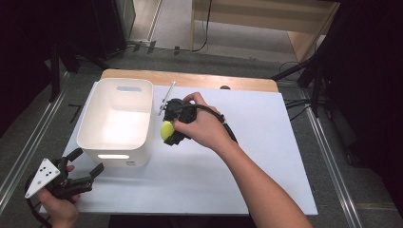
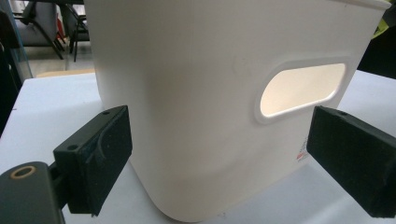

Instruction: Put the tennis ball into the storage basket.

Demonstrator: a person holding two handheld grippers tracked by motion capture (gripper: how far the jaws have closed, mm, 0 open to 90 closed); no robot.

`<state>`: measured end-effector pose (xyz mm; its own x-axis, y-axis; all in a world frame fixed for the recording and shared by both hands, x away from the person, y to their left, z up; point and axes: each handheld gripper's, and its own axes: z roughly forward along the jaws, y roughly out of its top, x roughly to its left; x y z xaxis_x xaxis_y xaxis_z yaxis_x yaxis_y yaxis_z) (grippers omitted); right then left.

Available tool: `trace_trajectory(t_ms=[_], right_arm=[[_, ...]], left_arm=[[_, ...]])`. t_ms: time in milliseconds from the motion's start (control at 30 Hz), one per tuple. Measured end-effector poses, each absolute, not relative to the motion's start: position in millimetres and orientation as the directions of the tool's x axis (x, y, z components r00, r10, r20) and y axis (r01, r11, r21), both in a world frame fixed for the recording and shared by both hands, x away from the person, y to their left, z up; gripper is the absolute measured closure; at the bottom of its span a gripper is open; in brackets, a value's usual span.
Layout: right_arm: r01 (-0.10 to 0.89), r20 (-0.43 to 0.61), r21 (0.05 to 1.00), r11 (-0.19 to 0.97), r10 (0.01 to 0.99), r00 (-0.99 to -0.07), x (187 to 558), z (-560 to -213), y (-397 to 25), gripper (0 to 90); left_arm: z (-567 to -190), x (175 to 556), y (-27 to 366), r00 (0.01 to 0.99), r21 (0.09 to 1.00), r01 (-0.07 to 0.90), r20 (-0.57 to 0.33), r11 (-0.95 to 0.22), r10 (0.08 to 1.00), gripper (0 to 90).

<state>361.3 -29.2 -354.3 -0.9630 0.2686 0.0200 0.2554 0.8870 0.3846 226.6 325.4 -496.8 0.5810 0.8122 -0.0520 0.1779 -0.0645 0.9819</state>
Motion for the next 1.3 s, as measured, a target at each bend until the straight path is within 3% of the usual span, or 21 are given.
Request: trace_trajectory(t_ms=[700,1300], right_arm=[[0.19,0.012,0.398,0.897,0.202,-0.979,363,-335,8,23.8],[0.179,-0.011,0.418,0.89,0.202,-0.979,364,-311,21,23.9]], left_arm=[[-497,226,326,0.58,0.983,0.177,-0.058,-0.056,0.813,7.3],[-497,227,326,0.581,0.982,0.179,-0.056,-0.06,0.812,7.3]])
